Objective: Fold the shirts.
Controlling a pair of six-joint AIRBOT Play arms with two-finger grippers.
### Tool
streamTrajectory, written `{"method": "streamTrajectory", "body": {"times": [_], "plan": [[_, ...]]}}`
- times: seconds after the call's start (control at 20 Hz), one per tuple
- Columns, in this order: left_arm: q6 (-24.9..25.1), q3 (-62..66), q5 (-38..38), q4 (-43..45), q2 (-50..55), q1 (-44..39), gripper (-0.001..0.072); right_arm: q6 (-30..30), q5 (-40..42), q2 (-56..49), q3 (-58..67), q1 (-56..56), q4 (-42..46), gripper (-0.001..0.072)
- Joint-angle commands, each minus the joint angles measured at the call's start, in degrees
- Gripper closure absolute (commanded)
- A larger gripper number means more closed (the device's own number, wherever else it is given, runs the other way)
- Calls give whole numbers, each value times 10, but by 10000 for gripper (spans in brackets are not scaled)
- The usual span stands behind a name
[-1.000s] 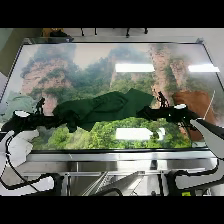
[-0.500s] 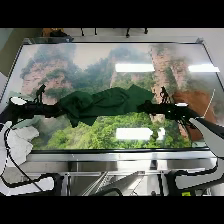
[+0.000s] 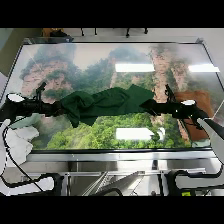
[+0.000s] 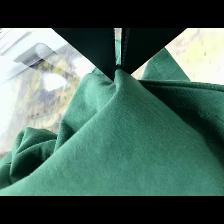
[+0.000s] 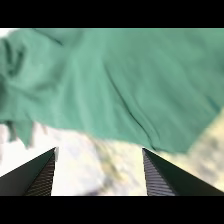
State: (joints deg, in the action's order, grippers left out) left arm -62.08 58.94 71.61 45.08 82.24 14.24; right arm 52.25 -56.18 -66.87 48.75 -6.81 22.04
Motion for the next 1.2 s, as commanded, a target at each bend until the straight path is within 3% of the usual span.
{"method": "streamTrajectory", "body": {"times": [0.0, 0.15, 0.3, 0.4, 0.45, 0.5, 0.55, 0.65, 0.85, 1.0, 1.15], "plan": [[1, 1, 0, 0, 0, 0, 691, 63, 19, -1, 0, -3, 86, 115], [1, 1, -2, 0, 0, 0, 691, 60, 74, -22, 1, -1, 49, 118], [1, 1, -5, -1, 0, 0, 691, -14, 101, -51, 2, 10, -53, 175], [1, 1, -10, -3, 0, 0, 691, -72, 101, -69, 8, 21, -131, 442], [1, 1, -11, -13, 0, 0, 691, -100, 92, -76, 16, 29, -170, 613], [5, 3, -7, -39, 0, 0, 692, -136, 74, -78, 25, 38, -210, 689], [17, 16, 10, -74, -3, 4, 692, -168, 44, -74, 45, 45, -250, 690], [16, 75, 58, -143, -27, 17, 692, -175, -5, -37, 118, 42, -290, 690], [-32, 301, 101, -270, -118, 85, 691, -101, -9, 71, 387, -38, -292, 690], [-62, 512, 82, -286, -175, 139, 692, -51, -7, 114, 589, -118, -291, 690], [-63, 665, -15, -280, -229, 204, 691, -21, 18, 144, 728, -192, -259, 690]]}}
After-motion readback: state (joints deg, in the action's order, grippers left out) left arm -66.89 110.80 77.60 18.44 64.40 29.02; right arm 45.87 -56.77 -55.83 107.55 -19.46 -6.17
